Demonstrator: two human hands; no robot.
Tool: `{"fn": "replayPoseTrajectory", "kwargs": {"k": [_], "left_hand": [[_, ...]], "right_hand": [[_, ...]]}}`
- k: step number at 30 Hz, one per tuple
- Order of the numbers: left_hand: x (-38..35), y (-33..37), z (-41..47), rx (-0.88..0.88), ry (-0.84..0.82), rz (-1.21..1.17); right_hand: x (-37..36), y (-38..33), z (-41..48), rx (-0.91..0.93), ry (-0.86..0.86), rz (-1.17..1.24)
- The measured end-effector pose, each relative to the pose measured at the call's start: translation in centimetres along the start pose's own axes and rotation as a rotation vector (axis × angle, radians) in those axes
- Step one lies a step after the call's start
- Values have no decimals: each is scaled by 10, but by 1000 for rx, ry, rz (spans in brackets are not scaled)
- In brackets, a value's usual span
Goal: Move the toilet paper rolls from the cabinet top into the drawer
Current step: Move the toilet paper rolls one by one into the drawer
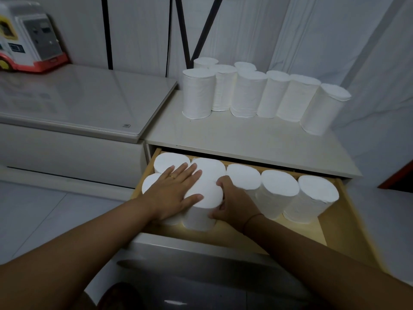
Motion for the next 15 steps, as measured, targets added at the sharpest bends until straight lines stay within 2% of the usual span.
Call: {"fn": "replayPoseTrajectory", "kwargs": {"k": [7, 12, 15], "left_hand": [[-3, 20, 17, -26, 15, 4], [-6, 22, 25, -35, 36, 6], [-7, 18, 27, -41, 45, -8]], "right_hand": [[16, -4, 22, 39, -171, -33], [76, -25, 85, 56, 66, 173], [89, -34, 131, 124, 158, 163]]}}
Point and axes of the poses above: each hand's wrist, its own z-axis towards the middle knuckle, its own x-axis out of the back of the hand, y = z × x, the point moved 7 cm from there along z, towards the middle knuckle, and after that the axes turned 13 degrees about y, right-handed, at the moved point
